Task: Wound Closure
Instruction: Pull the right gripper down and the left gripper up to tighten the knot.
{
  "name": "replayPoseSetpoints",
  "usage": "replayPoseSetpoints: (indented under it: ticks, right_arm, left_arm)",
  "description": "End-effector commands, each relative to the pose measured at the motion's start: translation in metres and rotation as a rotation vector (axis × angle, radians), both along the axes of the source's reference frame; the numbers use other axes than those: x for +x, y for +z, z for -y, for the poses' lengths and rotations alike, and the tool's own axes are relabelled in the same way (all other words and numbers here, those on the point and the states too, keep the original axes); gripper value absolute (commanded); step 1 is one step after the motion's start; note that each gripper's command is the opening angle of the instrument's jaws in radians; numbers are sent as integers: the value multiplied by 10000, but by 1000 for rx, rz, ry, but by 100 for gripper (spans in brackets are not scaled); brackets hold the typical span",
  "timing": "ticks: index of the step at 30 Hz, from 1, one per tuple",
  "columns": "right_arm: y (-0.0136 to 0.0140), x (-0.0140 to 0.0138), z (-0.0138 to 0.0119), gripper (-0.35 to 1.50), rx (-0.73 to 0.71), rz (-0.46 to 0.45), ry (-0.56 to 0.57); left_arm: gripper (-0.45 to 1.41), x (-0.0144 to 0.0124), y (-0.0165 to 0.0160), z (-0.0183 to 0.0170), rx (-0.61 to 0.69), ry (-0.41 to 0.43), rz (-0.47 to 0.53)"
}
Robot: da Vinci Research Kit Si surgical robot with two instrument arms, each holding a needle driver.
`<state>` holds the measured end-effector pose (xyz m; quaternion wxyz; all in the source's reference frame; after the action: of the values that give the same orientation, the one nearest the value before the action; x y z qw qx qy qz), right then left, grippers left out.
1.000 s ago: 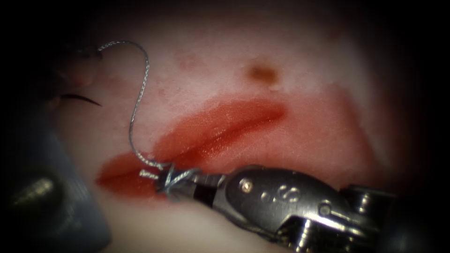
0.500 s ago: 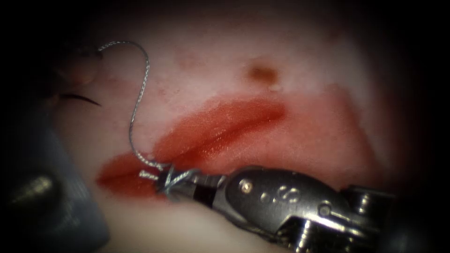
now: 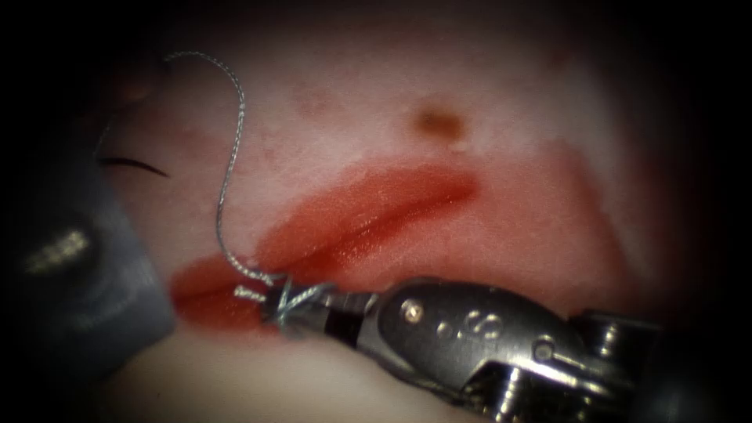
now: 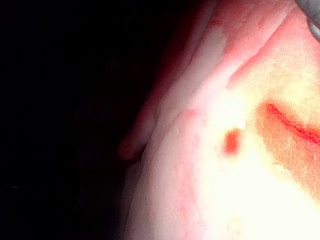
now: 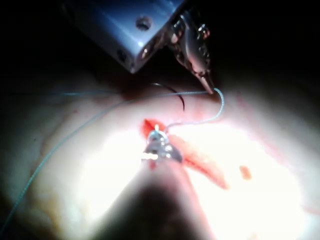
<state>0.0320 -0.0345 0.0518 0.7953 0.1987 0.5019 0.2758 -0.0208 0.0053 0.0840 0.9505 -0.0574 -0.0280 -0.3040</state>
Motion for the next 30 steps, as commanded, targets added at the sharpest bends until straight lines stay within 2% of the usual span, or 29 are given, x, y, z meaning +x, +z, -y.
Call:
replayPoseSetpoints:
  ticks: [1,9,19,30]
  right_arm:
    - [-5,11,-6,-35,-3,-6,0]
    - [-13,5,-3,-35,7,-6,-16]
    - [-31,-35,26,-35,13,15,-30]
    - [-36,-45,34,-35,32,22,-28]
  left_arm:
    - [-45,0,0,-16,-8,-4,-2]
    - [-45,14,23,-27,-9,-11,-25]
    - [-45,14,43,-25,-18,-11,-56]
    - [-45,19,61,-31,-51,-25,-96]
